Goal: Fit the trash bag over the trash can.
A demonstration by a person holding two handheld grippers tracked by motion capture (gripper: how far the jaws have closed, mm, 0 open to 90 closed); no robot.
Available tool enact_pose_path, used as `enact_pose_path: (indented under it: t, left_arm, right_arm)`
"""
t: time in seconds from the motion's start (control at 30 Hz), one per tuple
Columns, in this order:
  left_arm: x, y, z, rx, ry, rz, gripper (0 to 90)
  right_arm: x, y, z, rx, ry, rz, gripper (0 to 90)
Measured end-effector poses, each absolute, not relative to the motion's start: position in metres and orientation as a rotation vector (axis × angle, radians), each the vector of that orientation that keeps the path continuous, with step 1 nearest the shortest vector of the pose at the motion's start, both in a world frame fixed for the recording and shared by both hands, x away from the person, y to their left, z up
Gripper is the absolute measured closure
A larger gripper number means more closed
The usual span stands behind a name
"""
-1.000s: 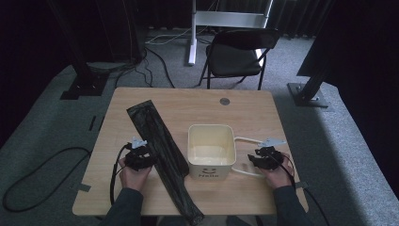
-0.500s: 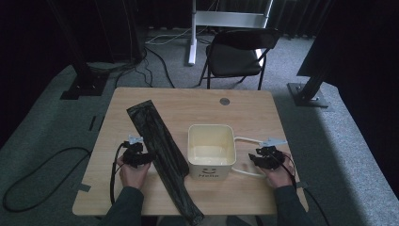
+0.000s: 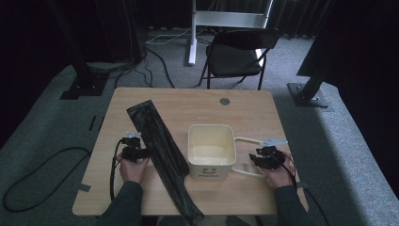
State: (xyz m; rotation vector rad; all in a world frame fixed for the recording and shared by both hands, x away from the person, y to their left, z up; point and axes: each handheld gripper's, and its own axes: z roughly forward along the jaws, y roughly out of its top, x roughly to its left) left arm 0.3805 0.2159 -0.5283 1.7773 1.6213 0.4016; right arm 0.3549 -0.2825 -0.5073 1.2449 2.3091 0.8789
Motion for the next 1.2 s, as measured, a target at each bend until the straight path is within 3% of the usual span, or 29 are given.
enact_pose_path:
  t: [0.5,0.83,0.97,1.2]
  left_arm:
    - [0.388,0.203,-0.533,1.816,1.625,0.431,29.1]
    - [0.391,0.178,-0.534,1.936,1.614,0.578,29.8]
    - [0.390,0.176,-0.535,1.932,1.616,0.619,36.4]
    - [0.389,0.182,-0.535,1.912,1.610,0.631,57.8]
  right_arm:
    - [0.355,-0.282,-0.508,1.243,2.315,0.868,56.1]
    - [0.355,-0.283,-0.508,1.244,2.312,0.865,56.3]
    - [0.355,-0.283,-0.508,1.242,2.310,0.867,56.3]
    - [0.355,-0.283,-0.508,1.241,2.311,0.865,56.3]
